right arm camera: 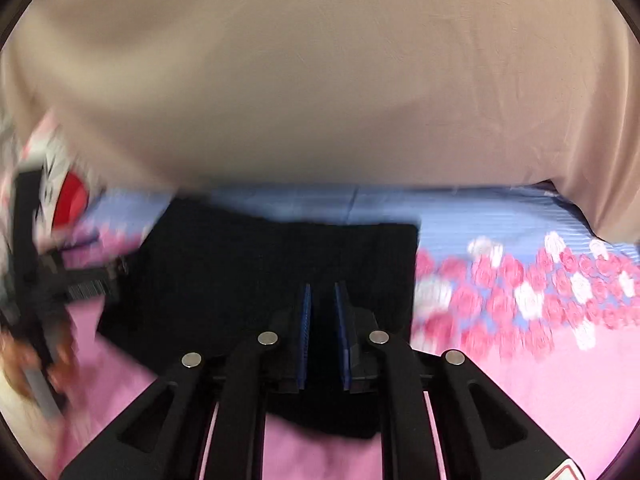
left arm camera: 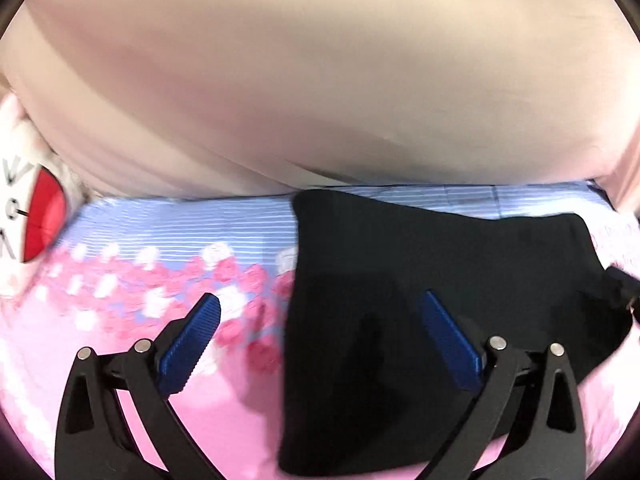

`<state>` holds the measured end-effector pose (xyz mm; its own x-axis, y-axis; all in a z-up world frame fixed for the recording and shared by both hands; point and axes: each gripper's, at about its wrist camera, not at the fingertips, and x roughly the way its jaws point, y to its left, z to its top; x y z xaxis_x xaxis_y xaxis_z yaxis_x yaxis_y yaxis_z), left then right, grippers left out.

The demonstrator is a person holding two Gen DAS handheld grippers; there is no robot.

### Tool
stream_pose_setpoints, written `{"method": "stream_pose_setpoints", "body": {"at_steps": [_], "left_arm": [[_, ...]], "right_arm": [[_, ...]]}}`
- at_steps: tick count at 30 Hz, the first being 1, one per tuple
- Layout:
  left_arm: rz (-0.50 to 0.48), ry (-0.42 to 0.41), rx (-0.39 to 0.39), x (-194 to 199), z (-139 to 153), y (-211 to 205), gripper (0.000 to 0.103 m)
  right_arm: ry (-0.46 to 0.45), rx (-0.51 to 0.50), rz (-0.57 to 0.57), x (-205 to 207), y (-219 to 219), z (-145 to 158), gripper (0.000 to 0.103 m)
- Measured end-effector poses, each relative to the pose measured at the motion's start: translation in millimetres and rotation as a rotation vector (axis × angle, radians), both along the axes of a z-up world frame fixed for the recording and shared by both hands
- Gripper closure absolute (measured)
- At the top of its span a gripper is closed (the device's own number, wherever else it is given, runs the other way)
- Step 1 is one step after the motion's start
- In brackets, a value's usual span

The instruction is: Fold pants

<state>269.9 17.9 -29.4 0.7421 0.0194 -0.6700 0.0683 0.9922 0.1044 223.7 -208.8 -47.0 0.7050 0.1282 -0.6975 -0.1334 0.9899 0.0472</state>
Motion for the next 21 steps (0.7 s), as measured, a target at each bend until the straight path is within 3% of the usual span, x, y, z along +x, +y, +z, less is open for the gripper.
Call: {"method": "stream_pose_setpoints", "body": {"at_steps": [2,5,8,9,10,12,15,19,21], "left_arm": [[-0.009,0.027,0.03,-13.4,-10.5,0.2,0.005],[-0.01,0.098,0.101,-3.7,-47.6,-10.7,0.005],[0.016,0.08,0.058,-14.7,-42.2,-5.2,0.005],[0.023,0.081,0.058,-21.9,-34.8,-4.3,0.005],[0.029,0.063,0.058,-32.3,-24.9,-3.3,0.005],[0.028,0.02,0.063,-59.5,-7.8,-2.0,0.005],[0.019,0.005,0.047,-86.7,6.0,-0.8,0.005],[0.016,-0.009,0.028,-129.9,17.6,-1.9,0.005],[0.017,-0.018,0.038,-146.8,20.8,-4.6,0.005]], "right_arm": [[0.027,-0.046,-0.02,2.2,-1.6,-22.6,0.097],[0.014,0.015,-0.051,-2.6,-3.6,-20.2,0.098],[-0.047,0.014,-0.062,-34.1,0.1,1.7,0.087],[-0.076,-0.002,-0.07,-51.2,2.1,8.9,0.078],[-0.096,-0.009,-0.081,-66.1,4.8,12.1,0.061],[-0.127,0.001,-0.084,-93.3,6.3,16.9,0.045],[-0.14,-0.024,-0.106,-123.1,14.2,21.2,0.043],[-0.188,-0.032,-0.15,-150.5,22.0,27.6,0.022],[-0.213,-0.033,-0.173,-162.8,24.9,31.9,0.019]]}}
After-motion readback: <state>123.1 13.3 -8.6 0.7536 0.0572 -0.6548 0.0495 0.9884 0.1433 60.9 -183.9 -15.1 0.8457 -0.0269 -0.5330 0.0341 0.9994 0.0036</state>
